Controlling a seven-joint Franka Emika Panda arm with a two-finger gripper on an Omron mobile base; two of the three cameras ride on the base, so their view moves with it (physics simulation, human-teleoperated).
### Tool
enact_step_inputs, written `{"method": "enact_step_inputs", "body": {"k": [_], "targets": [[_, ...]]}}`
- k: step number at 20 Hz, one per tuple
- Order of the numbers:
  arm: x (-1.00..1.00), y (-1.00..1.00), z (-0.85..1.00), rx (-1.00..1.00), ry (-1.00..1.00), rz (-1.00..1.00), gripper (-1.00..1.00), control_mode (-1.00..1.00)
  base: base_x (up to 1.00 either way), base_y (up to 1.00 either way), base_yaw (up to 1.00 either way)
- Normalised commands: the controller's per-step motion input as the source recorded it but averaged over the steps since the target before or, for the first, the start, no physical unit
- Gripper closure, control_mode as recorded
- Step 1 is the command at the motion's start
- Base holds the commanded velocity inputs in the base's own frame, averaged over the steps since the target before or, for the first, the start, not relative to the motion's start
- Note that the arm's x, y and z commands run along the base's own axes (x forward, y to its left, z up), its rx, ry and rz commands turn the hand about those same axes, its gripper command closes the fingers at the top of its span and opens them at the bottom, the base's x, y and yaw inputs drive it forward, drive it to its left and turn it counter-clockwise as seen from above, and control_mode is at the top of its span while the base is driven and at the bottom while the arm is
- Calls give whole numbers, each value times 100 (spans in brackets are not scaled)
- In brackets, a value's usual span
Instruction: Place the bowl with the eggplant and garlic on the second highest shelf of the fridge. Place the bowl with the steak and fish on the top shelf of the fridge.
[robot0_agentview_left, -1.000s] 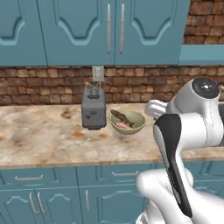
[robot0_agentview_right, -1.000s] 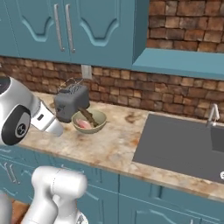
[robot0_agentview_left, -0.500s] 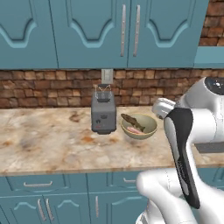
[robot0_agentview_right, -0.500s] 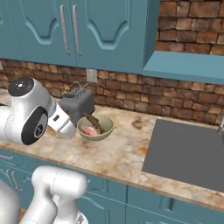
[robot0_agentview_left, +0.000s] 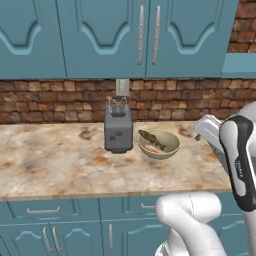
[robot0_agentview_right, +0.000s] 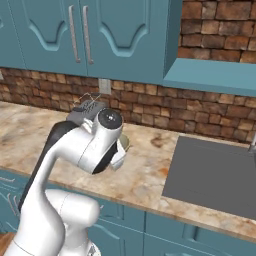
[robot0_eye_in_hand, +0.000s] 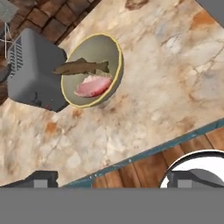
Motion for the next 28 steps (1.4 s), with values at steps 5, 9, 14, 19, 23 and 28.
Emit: {"method": "enact_step_inputs", "body": {"k": [5, 9, 14, 19, 23, 28], "targets": [[83, 2, -38, 0, 11, -2, -100, -100, 0, 0, 0], [81, 0, -69, 0, 15, 0, -100, -100, 0, 0, 0], [70, 0, -65, 0, 11, 0, -100, -100, 0, 0, 0], [66, 0, -49, 0, 2, 0, -100, -100, 0, 0, 0], [62, 0, -46, 0, 1, 0, -100, -100, 0, 0, 0], [20, 0, -56, -2, 4, -2, -100, -100, 0, 0, 0]]}}
